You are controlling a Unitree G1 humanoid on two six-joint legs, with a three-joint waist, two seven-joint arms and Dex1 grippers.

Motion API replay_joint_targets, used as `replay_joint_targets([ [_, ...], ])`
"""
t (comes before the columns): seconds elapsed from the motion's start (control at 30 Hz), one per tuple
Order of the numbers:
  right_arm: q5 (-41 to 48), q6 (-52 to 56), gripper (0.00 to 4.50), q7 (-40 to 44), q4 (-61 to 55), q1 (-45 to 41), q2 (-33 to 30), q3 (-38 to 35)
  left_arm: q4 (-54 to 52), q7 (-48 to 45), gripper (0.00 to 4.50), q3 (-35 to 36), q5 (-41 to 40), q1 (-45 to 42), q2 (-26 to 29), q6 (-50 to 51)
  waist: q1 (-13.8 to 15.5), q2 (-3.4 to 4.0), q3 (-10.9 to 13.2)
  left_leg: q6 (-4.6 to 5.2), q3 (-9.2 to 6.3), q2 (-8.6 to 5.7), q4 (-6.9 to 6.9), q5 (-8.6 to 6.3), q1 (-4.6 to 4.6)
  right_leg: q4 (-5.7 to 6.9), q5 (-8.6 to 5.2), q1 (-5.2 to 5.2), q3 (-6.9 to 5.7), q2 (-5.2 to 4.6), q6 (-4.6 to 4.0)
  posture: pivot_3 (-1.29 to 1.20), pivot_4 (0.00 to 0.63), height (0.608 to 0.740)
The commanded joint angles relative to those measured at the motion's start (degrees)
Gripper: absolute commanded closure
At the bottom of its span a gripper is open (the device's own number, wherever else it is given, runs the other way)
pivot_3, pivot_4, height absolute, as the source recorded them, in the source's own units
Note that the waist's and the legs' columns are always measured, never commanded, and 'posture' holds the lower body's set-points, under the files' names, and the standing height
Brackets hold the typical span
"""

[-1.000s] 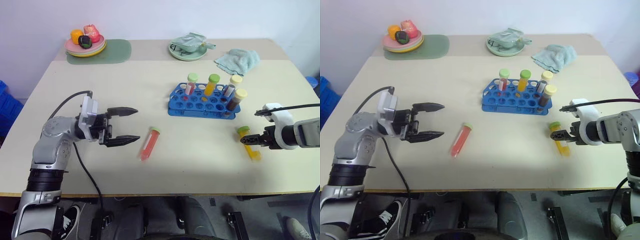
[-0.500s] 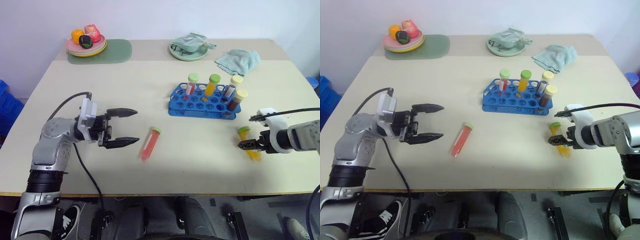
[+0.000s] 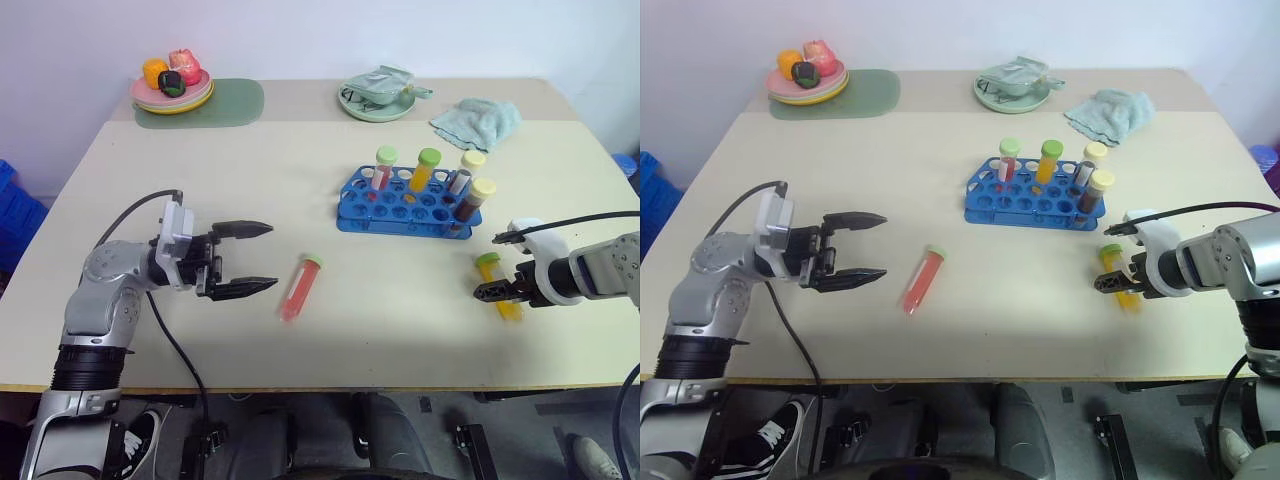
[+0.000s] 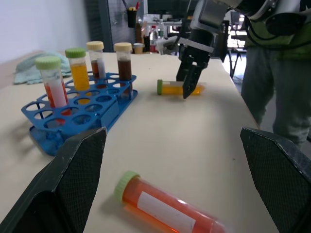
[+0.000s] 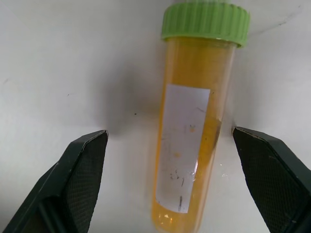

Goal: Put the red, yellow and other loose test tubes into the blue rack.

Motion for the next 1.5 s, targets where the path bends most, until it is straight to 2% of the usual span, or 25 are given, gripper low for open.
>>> replay_joint_targets([
  [0.03, 0.16, 0.35, 0.32, -0.45, 0.47, -2.09, -1.13, 0.29, -1.74, 0.05, 0.00, 1.60, -1.25, 0.29, 0.41, -1.14, 0.04, 0.00, 0.00, 0.00, 0.00, 0.00, 0.00, 0.00, -0.01, 0.00, 0.00, -0.01, 0.00, 0.00, 0.00, 0.00, 0.150, 0.740],
  [0.07, 0.12, 0.35, 0.32, -0.52, 0.70, -2.32, -1.11, 0.41, -1.76, 0.04, 0.00, 1.63, -1.25, 0.43, 0.40, -1.23, 0.04, 0.00, 0.00, 0.00, 0.00, 0.00, 0.00, 0.00, -0.01, 0.00, 0.00, -0.01, 0.00, 0.00, 0.00, 0.00, 0.150, 0.740],
  [0.17, -0.62, 0.35, 1.18, -0.68, 1.18, -2.79, -0.89, 0.78, -1.75, 0.07, 0.00, 1.73, -1.25, 0.78, 0.34, -1.44, 0.03, 0.00, 0.00, 0.00, 0.00, 0.00, 0.00, 0.00, -0.01, 0.00, 0.00, -0.01, 0.00, 0.00, 0.00, 0.00, 0.150, 0.740],
  [0.27, -0.85, 0.35, 2.61, -0.84, 1.06, -2.75, -0.80, 0.75, -1.71, -0.01, 0.00, 1.82, -1.29, 0.99, 0.35, -1.52, 0.04, 0.00, 0.00, 0.00, 0.00, 0.00, 0.00, 0.00, -0.01, 0.00, 0.00, -0.01, 0.00, 0.00, 0.00, 0.00, 0.150, 0.740],
  [0.77, -0.58, 0.35, 2.61, -1.60, 0.92, -1.99, -0.65, -0.60, -0.55, 0.12, 0.00, 1.09, -0.86, -0.43, -0.02, -1.79, 0.03, 0.00, 0.00, 0.01, 0.00, 0.00, 0.00, 0.00, -0.02, 0.00, 0.00, -0.01, 0.00, 0.00, 0.00, 0.00, 0.150, 0.740],
  [0.8, -0.67, 0.35, 3.15, -1.71, 0.87, -1.90, -0.57, -0.70, -0.56, 0.16, 0.00, 1.03, -0.85, -0.51, -0.05, -1.73, 0.02, 0.00, 0.00, 0.00, 0.00, 0.00, 0.00, 0.00, -0.02, 0.00, 0.00, -0.01, 0.00, 0.00, 0.00, 0.00, 0.150, 0.740],
  [0.87, -0.68, 0.35, 3.69, -1.81, 0.77, -1.85, -0.45, -0.76, -0.64, 0.30, 0.00, 0.98, -0.87, -0.68, -0.10, -1.58, 0.03, 0.00, 0.00, 0.00, 0.00, 0.00, 0.00, 0.00, -0.02, 0.00, 0.00, -0.01, 0.00, 0.00, 0.00, 0.00, 0.150, 0.740],
  [1.07, -0.23, 0.35, 3.71, -1.92, 0.70, -2.00, -0.68, -1.32, -1.51, 0.71, 0.00, 0.99, -1.07, -0.64, 0.05, -0.92, 0.04, 0.00, 0.00, 0.00, 0.00, 0.00, 0.00, 0.00, -0.02, 0.00, 0.00, -0.01, 0.00, 0.00, 0.00, 0.00, 0.150, 0.740],
  [1.17, 2.19, 0.35, 3.71, -0.11, -0.72, -1.94, -2.36, -1.56, -1.68, 0.89, 0.00, 1.02, -1.07, -0.57, 0.08, -0.87, 0.04, 0.00, 0.00, 0.00, 0.00, 0.00, 0.00, 0.00, -0.02, 0.00, 0.00, -0.01, 0.00, 0.00, 0.00, 0.00, 0.150, 0.740],
  [1.3, 11.12, 0.35, 3.71, 4.78, -4.51, -1.07, -7.16, -2.13, -1.31, 1.21, 0.00, 1.19, -1.25, -0.76, 0.12, -0.80, 0.09, 0.02, 0.01, 0.01, -0.02, 0.01, 0.00, 0.00, -0.03, 0.00, 0.00, -0.03, 0.00, -0.01, 0.00, 0.00, 0.150, 0.740],
  [1.37, 15.91, 0.35, 3.71, 8.30, -9.39, -0.05, -7.68, -5.17, -0.69, 1.10, 0.00, 1.19, -1.14, -1.05, 0.04, -1.11, 0.06, 0.02, 0.01, 0.01, -0.02, 0.01, 0.00, -0.01, -0.02, -0.02, 0.00, -0.02, 0.00, -0.01, 0.00, 0.00, 0.150, 0.740],
  [1.43, 19.53, 0.35, 3.71, 9.10, -12.78, 0.86, -5.62, -10.09, 0.25, 0.91, 0.00, 1.14, -0.87, -1.54, -0.19, -1.70, 0.06, 0.01, 0.01, 0.03, -0.03, 0.03, 0.00, -0.02, -0.02, -0.04, 0.00, -0.01, 0.00, 0.02, 0.00, 0.00, 0.150, 0.740],
  [1.5, 19.53, -2.29, 3.71, 7.58, -16.45, 1.95, -1.68, -14.98, 1.37, 0.91, 0.00, 1.13, -0.47, -2.28, -0.59, -2.64, 0.04, 0.00, 0.01, 0.03, -0.03, 0.04, -0.01, -0.02, -0.01, -0.03, 0.00, -0.01, 0.00, 0.05, 0.00, 0.00, 0.150, 0.740],
])
